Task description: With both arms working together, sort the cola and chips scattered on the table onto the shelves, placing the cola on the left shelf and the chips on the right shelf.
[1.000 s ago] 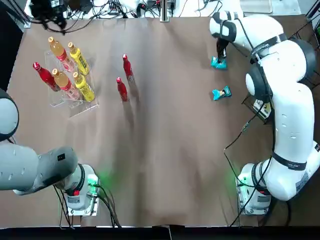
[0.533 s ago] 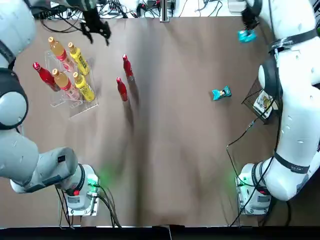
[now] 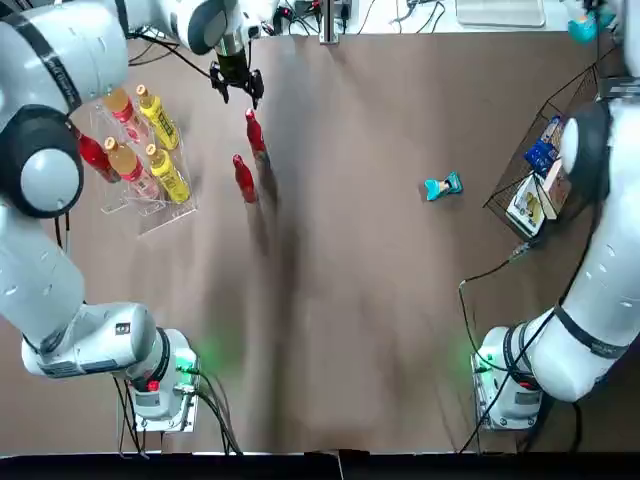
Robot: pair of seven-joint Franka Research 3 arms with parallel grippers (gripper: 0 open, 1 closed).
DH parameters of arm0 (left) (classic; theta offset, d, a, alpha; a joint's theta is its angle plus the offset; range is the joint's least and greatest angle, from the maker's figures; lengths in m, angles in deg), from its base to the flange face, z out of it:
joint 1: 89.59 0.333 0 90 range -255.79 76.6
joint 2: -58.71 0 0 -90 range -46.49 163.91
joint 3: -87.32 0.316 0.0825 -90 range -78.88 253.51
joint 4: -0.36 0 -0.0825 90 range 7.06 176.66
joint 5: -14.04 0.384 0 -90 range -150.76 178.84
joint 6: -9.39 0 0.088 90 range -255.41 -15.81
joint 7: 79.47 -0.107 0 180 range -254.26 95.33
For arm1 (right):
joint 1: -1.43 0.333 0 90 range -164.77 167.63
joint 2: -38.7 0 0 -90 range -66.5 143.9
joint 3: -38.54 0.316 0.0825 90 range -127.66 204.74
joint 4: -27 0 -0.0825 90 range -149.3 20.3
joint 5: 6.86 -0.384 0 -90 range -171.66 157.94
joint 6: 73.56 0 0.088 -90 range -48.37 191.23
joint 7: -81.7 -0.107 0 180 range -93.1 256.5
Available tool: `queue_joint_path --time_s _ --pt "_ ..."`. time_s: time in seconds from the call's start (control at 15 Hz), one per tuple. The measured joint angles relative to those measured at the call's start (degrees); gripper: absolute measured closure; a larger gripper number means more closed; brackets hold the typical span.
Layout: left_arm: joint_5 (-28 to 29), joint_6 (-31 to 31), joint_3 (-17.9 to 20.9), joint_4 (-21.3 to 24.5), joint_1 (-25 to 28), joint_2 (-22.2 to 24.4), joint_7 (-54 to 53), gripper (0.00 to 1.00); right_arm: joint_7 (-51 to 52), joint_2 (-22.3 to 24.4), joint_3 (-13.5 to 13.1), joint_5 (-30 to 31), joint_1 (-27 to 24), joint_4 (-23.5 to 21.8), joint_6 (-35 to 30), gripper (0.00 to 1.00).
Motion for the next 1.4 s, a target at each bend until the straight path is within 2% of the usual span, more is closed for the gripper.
queue_joint_path --time_s 0.2,0.33,0.4,0.53,0.93,1.07,1.13,1.33,1.4 --pt "3.33 -0.93 0.00 -0.45 -1.21 -3.49 3.73 0.01 6.31 2.55 0.07 6.16 0.08 -0.06 -4.61 0.90" --pt "3.64 -2.73 0.00 -0.65 -2.00 -4.95 4.90 0.07 8.23 2.59 0.03 7.60 -0.17 -0.68 -6.80 0.90" --pt "3.67 -3.32 0.00 -0.70 -2.21 -5.43 5.24 0.07 8.58 2.59 0.02 7.87 -0.36 -1.45 -6.98 0.90" --pt "3.71 -3.50 0.05 -0.88 -2.21 -5.94 5.77 0.22 9.49 2.59 0.01 8.78 -0.77 -3.45 -6.71 0.90" --pt "3.77 -3.25 0.41 -0.92 -2.03 -6.03 7.22 0.32 13.20 2.59 0.01 12.01 -1.26 -9.73 -2.54 0.90" --pt "3.77 -2.97 0.43 -0.92 -2.02 -6.03 8.10 0.35 13.93 2.59 0.07 13.29 -1.27 -11.09 -1.67 0.90" --pt "3.77 -2.58 0.43 -0.92 -2.03 -6.03 8.35 0.41 14.19 2.59 0.12 14.29 -1.22 -11.63 -1.36 0.90" --pt "3.77 -0.61 0.43 -0.92 -2.06 -6.03 8.88 0.44 14.88 2.59 0.16 15.53 -1.18 -13.16 -0.59 0.89" --pt "3.77 -0.27 0.42 -0.92 -2.09 -6.03 8.94 0.48 15.45 2.58 0.16 15.60 -1.18 -13.43 -0.45 0.87"
